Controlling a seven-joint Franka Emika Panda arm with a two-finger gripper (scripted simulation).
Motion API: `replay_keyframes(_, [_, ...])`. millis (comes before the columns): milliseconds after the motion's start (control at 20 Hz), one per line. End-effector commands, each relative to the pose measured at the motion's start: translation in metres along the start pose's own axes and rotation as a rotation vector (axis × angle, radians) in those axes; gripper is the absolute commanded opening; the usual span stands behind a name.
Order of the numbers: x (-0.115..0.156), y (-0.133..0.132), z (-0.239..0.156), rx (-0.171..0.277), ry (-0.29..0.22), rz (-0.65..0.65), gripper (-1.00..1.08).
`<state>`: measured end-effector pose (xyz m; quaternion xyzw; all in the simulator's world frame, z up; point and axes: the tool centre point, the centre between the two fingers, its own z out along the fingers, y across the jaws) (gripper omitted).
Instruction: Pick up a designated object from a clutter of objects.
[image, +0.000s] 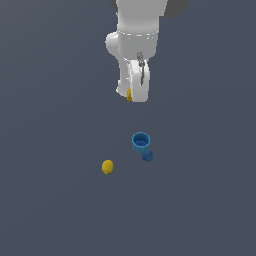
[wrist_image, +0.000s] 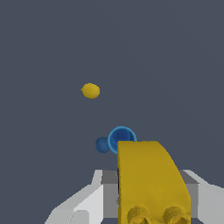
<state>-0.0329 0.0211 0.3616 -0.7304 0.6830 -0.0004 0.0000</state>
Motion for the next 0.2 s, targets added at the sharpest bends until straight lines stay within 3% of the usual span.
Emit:
replay_keyframes(0, [0.0003,-0.0002,-0.0017,-0.001,0.000,-0.002,-1.00])
replay_keyframes(150, [-0.0008,-0.0008,-0.0003,-0.001,-0.001,-0.002,-1.00])
